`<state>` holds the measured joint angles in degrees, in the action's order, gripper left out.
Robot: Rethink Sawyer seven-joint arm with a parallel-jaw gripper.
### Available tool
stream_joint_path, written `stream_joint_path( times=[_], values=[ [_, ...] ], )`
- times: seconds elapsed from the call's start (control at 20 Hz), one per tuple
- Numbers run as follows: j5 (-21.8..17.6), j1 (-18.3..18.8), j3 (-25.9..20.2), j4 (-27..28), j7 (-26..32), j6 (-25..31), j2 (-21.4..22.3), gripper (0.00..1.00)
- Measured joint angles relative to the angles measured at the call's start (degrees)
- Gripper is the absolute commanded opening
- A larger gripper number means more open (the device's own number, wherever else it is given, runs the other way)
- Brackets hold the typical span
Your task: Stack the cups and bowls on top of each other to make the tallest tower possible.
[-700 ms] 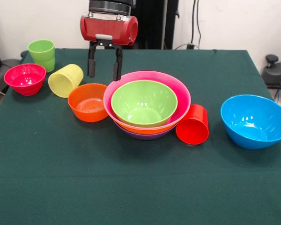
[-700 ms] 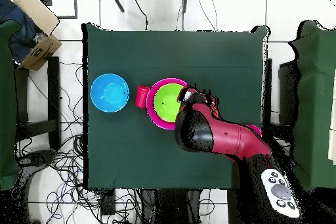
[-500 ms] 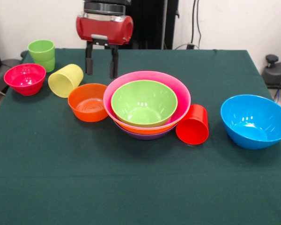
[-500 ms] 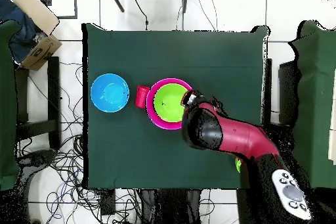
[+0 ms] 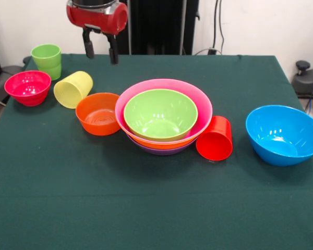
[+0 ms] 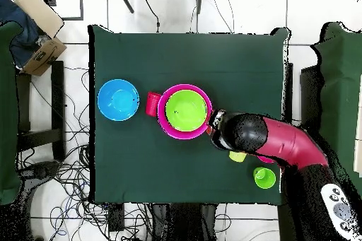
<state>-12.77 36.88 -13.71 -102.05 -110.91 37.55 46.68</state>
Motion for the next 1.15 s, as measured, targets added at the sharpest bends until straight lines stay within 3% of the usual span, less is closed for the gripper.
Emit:
stream_joint_path(
  times=[0.15, 0.55, 1.15],
  values=[
    [-1.82, -0.03, -2.19, 2.71, 0.00, 2.61, 0.02, 1.00],
    [-4.89, -0.11, -6.51, 6.69, 0.09, 3.11, -0.16, 1.00],
    [-10.31, -1.24, -9.88, 10.43, 0.75, 6.55, -0.26, 1.00]
  ],
)
